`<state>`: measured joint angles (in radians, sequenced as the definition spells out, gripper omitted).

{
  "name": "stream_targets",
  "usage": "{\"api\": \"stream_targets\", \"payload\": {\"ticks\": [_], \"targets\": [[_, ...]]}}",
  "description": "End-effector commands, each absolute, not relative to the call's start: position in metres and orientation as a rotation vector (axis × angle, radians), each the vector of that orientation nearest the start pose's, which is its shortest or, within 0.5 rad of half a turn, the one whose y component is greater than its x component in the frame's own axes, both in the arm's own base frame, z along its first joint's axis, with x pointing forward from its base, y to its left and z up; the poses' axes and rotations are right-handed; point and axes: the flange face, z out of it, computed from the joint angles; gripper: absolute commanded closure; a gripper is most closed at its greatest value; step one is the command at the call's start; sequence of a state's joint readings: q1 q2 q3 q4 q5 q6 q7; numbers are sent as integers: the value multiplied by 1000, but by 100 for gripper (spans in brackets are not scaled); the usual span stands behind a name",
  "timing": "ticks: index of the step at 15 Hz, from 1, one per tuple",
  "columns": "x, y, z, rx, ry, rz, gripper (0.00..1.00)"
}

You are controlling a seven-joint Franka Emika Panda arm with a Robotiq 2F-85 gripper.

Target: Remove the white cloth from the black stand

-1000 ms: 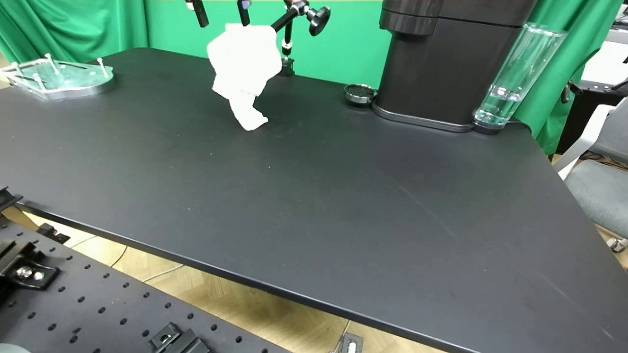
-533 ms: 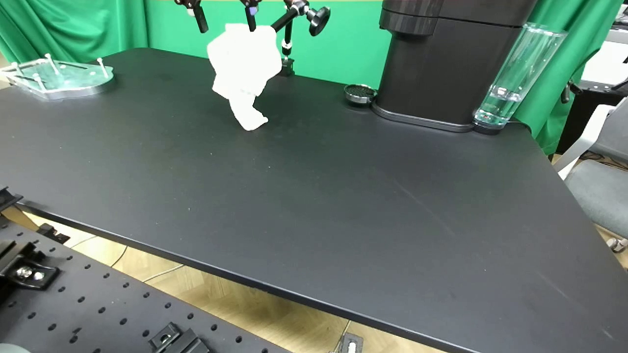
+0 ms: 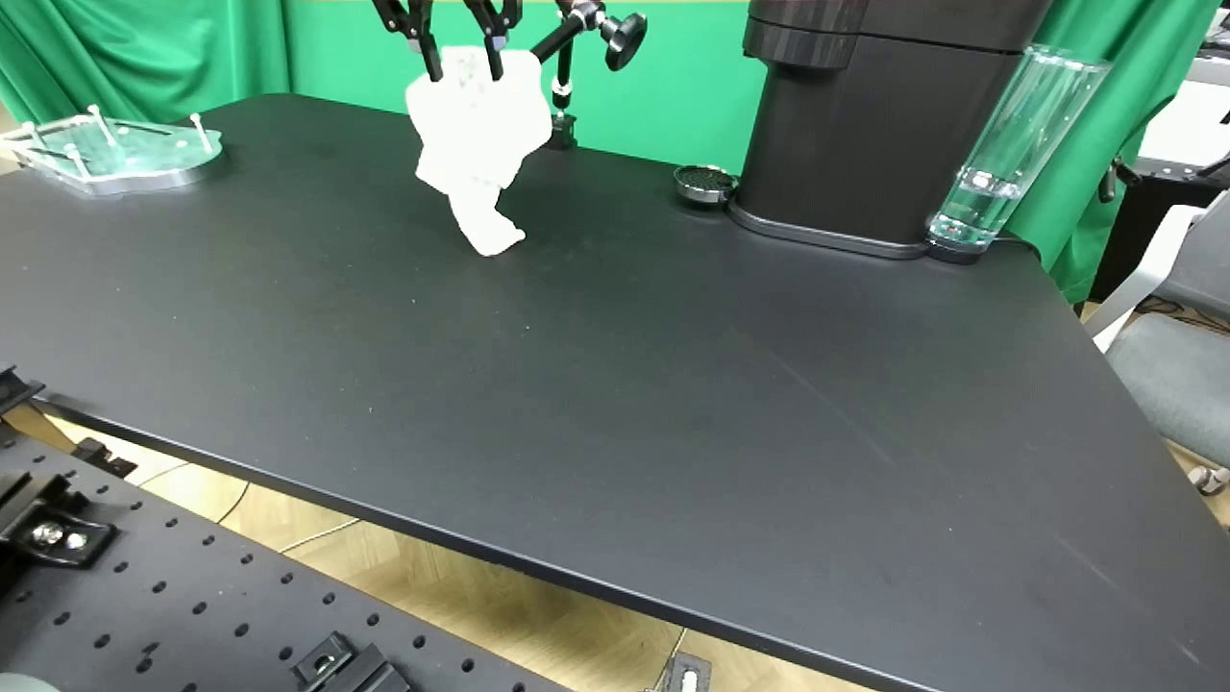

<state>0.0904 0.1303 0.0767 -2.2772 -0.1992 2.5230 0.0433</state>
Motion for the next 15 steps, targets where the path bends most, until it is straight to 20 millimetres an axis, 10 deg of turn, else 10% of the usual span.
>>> {"api": "stream_targets", "payload": {"ticks": [1,6,15], "targets": [[549,92,310,-3199,-491,-219,68],[561,97,308,-3177,-573,-212,99],[545,113,314,-3118,-667,-174,100]]}}
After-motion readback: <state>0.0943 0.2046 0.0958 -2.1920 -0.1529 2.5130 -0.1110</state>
